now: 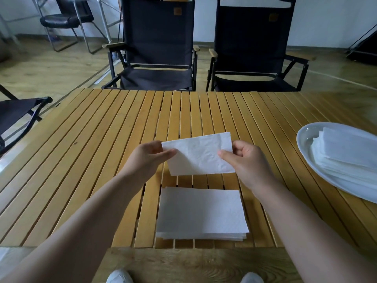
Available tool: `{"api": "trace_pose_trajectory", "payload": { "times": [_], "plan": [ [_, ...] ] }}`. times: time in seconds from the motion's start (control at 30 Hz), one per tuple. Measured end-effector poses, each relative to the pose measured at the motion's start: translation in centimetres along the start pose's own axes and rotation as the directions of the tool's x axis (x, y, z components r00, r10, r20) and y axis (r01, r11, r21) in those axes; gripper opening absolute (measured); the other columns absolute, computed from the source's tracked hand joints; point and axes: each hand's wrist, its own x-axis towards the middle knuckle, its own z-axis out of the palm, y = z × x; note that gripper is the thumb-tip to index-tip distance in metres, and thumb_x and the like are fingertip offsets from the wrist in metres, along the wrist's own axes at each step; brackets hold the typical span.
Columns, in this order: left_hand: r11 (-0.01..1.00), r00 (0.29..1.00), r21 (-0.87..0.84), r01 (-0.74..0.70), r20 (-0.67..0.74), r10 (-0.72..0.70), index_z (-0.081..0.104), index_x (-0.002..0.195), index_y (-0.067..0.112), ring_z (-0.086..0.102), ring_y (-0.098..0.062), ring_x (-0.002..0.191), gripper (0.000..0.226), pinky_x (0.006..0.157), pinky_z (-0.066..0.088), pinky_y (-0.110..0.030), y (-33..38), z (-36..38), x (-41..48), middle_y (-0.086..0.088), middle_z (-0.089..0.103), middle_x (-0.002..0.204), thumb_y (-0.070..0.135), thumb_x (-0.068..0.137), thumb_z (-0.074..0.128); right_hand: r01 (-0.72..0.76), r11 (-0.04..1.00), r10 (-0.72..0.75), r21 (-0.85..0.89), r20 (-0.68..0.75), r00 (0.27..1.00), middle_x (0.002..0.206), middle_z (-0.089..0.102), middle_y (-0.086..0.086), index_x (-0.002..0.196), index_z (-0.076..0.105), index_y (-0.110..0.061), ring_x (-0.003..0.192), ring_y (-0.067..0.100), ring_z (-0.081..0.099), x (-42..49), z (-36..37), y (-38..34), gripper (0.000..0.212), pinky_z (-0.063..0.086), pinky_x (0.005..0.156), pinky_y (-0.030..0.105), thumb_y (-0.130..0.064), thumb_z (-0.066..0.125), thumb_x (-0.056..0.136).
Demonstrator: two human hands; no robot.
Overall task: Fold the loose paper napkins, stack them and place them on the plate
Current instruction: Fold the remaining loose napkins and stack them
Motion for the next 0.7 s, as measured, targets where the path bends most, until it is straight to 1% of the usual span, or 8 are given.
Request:
{"api": "trace_pose_trajectory", "payload": {
  "times": [0.07,0.13,0.2,0.3,0.4,0.5,0.63,0.7],
  "plan": [
    [1.0,1.0,-0.011,0.001,0.01,0.0,0.069,0.101,0.018,0.062,-0.008,0.087,0.016,0.062,0.048,-0.015,0.1,-0.1,-0.2,0.001,0.07,0.096,0.031,0.093,0.064,0.0,1.0,0.0,0.003,0.01,1.0,0.071,0.072,-0.007,0.09,0.072,-0.018,0.061,0.006,0.065,0.0,0.0,0.0,0.013,0.044,0.05,0.014,-0.03,0.07,0.092],
    [0.999,1.0,-0.04,0.012,0.022,-0.011,0.07,0.105,0.019,0.065,-0.011,0.093,0.017,0.071,0.049,-0.019,0.2,-0.3,-0.3,0.003,0.072,0.098,0.03,0.093,0.064,0.006,0.999,-0.006,-0.049,-0.002,1.0,0.059,0.058,-0.002,0.084,0.069,-0.008,0.052,0.013,0.047,0.0,-0.1,0.0,0.028,0.034,0.047,0.019,-0.035,0.068,0.093],
    [0.998,0.999,-0.056,0.021,0.039,-0.019,0.07,0.109,0.02,0.068,-0.015,0.096,0.02,0.08,0.055,-0.032,0.1,-0.6,-0.3,0.004,0.074,0.099,0.031,0.093,0.065,-0.003,0.998,0.002,-0.069,-0.01,1.0,0.052,0.044,-0.002,0.077,0.064,-0.005,0.051,0.011,0.034,0.0,-0.2,-0.1,0.035,0.027,0.047,0.02,-0.035,0.067,0.094],
    [0.997,0.998,-0.073,0.037,0.061,-0.032,0.072,0.108,0.02,0.069,-0.024,0.094,0.022,0.09,0.056,-0.05,0.3,-0.9,-0.5,0.003,0.075,0.096,0.033,0.091,0.067,-0.015,0.996,0.016,-0.09,0.013,1.0,0.045,0.039,-0.004,0.064,0.057,-0.014,0.047,0.007,0.032,-0.2,-0.5,-0.5,0.038,0.027,0.046,0.017,-0.034,0.066,0.095],
    [0.994,0.992,-0.09,0.062,0.112,-0.052,0.073,0.097,0.018,0.062,-0.024,0.075,0.016,0.071,0.052,-0.041,0.5,-1.1,-0.6,0.007,0.072,0.078,0.031,0.09,0.069,-0.018,0.993,0.022,-0.114,0.035,0.999,0.046,0.04,-0.008,0.062,0.056,-0.015,0.044,0.011,0.033,-0.3,-0.9,-1.0,0.039,0.028,0.047,0.023,-0.034,0.066,0.094],
    [0.994,0.98,-0.056,0.09,0.181,-0.079,0.07,0.087,0.016,0.057,-0.007,0.058,0.013,0.057,0.045,-0.026,0.7,-1.4,-0.9,0.009,0.067,0.066,0.028,0.088,0.072,-0.037,0.99,0.048,-0.135,0.08,0.996,0.059,0.053,0.013,0.075,0.066,-0.006,0.05,0.016,0.042,-0.4,-1.8,-1.3,0.035,0.033,0.054,0.028,-0.036,0.069,0.091],
    [0.995,0.967,-0.002,0.103,0.234,-0.1,0.071,0.092,0.013,0.059,-0.007,0.057,0.014,0.054,0.047,-0.023,0.9,-1.7,-1.3,0.006,0.069,0.067,0.026,0.087,0.072,-0.149,0.972,0.187,-0.183,0.215,0.958,0.054,0.056,-0.001,0.077,0.067,-0.007,0.042,0.013,0.037,-1.0,-3.2,-1.8,0.031,0.03,0.046,0.024,-0.035,0.069,0.091],
    [0.992,0.954,0.037,0.122,0.271,-0.127,0.072,0.096,0.013,0.061,-0.008,0.057,0.015,0.054,0.048,-0.022,1.0,-1.9,-1.5,0.004,0.072,0.071,0.025,0.087,0.071,-0.177,0.96,0.238,-0.217,0.296,0.925,0.062,0.067,0.0,0.08,0.068,-0.008,0.044,0.013,0.038,-1.2,-3.8,-1.8,0.029,0.031,0.049,0.025,-0.035,0.071,0.091]
  ]
}}
